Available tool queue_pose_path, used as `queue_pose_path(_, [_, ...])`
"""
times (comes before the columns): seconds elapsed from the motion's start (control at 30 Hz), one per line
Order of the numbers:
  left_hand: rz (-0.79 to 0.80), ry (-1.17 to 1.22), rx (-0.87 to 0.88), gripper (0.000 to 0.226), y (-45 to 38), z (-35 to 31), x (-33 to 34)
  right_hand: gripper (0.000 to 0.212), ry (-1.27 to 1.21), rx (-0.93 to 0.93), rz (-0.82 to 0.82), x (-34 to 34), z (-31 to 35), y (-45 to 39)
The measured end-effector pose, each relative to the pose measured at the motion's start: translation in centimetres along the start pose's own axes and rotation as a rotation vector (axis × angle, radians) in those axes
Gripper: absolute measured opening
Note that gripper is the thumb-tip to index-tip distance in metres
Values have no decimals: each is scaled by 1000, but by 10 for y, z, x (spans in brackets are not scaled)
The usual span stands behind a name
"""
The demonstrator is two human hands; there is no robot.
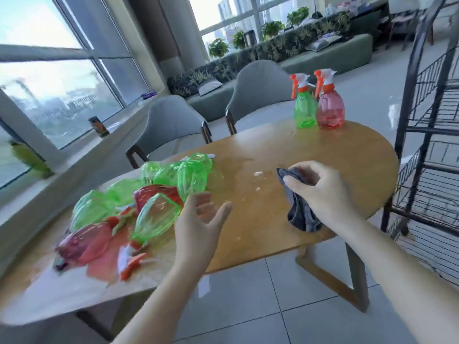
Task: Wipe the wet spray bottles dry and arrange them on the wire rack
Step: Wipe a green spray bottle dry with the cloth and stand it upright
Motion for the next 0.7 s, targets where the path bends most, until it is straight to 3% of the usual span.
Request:
queue_pose_path(0.23, [-103,-207,-14,40,12,68,-57,10,-6,5,171,79,4,39])
queue_pose_path(0.4, [-286,-242,-58,34,12,93,-109,11,-21,-14,208,108,6,52])
queue_pose_path(0.53, [-219,-428,-222,55,13,153,-139,12,2,-25,237,126,6,56])
queue_pose_path(0.7, [-190,-522,-273,79,27,177,-145,13,39,-40,280,150,7,63])
Point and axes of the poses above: each hand's wrist, its own y-axis away from the middle knuckle, its own x-axis out of the palm, z = x × y, the point moved 9 cm from there along -y, towards the middle knuckle, and after that the axes turned 9 degrees about -y, right-handed, at the moved point
